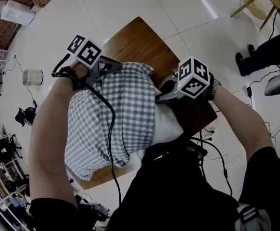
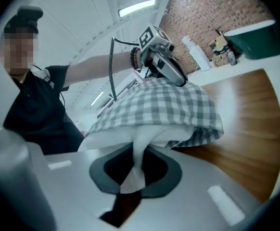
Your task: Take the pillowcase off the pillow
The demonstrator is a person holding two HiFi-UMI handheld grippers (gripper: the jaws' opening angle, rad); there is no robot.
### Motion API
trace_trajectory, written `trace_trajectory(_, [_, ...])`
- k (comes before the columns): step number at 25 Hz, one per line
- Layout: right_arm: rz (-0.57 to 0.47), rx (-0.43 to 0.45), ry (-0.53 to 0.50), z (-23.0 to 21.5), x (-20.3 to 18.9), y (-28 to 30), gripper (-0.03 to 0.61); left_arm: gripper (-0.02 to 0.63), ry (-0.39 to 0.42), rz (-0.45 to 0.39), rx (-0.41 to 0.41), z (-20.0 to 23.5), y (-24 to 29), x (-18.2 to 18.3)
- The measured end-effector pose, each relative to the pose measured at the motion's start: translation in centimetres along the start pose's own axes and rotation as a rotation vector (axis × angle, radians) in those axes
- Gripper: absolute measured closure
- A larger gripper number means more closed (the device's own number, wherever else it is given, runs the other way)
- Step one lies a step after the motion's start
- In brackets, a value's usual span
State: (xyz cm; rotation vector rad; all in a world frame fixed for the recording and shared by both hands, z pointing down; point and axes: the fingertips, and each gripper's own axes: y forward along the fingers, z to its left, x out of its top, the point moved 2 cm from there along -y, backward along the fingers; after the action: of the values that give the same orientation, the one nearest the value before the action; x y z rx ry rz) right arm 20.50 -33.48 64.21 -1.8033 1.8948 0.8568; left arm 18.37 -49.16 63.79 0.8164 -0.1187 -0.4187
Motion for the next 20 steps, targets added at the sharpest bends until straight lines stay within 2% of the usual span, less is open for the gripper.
trace_trajectory(8, [0.091, -0.244, -0.311, 10.3, 3.5, -1.0, 0.554, 0.597, -0.019, -0.149, 0.113, -5.4, -7.3, -3.1])
trace_trajectory(13, [0.145, -0.307, -0.423, 15.6, 4.7, 0.6, 0.555, 0.606, -0.047, -0.201, 0.229, -6.0, -11.2, -7.3])
trace_trajectory(20, [0.185, -0.388, -0.53, 19.8, 4.0, 1.3, 0.555, 0.606, -0.121, -0.278, 0.353, -5.7, -13.0, -12.8])
